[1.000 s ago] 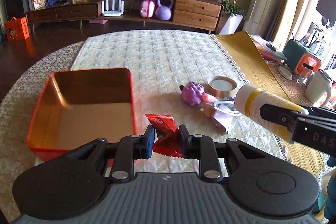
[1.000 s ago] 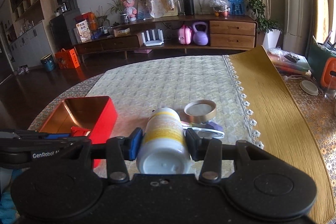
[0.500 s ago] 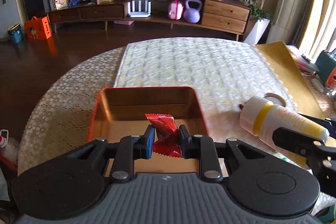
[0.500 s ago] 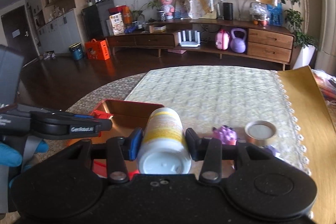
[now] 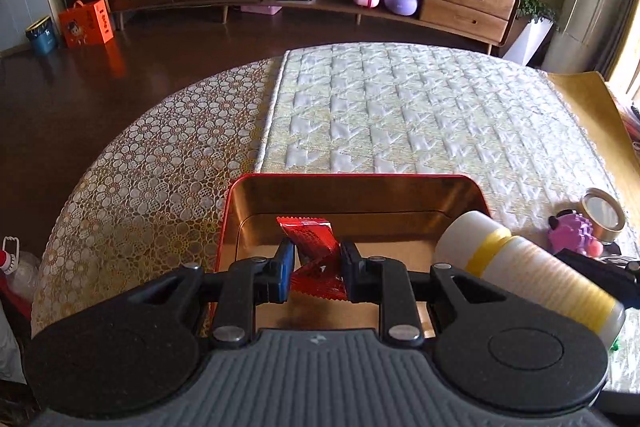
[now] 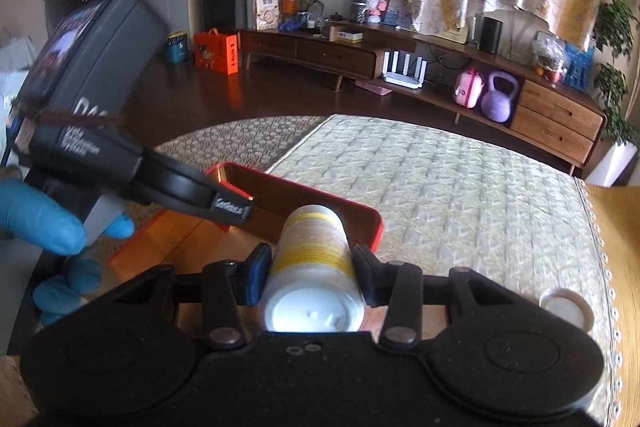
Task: Organize rigid objects
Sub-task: 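Carry the wrapper in the left tool while the right tool carries the bottle over the red tin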
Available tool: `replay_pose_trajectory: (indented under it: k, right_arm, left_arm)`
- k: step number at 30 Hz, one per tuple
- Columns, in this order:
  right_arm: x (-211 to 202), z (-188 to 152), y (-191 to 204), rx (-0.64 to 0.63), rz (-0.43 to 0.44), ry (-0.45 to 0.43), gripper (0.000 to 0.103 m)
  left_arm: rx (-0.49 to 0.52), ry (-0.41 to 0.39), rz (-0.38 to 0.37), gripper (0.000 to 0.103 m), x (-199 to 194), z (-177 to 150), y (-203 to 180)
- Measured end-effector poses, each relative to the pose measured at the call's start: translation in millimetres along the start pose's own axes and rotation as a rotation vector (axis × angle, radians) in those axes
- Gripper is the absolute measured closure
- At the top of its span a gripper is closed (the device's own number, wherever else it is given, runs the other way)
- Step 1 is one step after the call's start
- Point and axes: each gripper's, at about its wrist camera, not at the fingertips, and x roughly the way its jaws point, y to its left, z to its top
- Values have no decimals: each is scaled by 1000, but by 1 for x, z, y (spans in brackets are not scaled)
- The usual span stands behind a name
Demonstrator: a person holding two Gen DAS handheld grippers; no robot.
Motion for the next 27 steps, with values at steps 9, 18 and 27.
replay_pose_trajectory:
  k: [9, 18, 27]
  right_arm:
    - [37, -8, 25, -92, -8, 74, 59]
    - [44, -19, 32, -120, -4, 118, 59]
    - [42, -18, 31, -106, 21, 119, 55]
  left_arm:
    - [33, 46, -7, 79, 30, 6, -5]
    - [28, 103, -3, 79, 50, 4, -4]
    - [31, 103, -2, 79, 50, 4, -6]
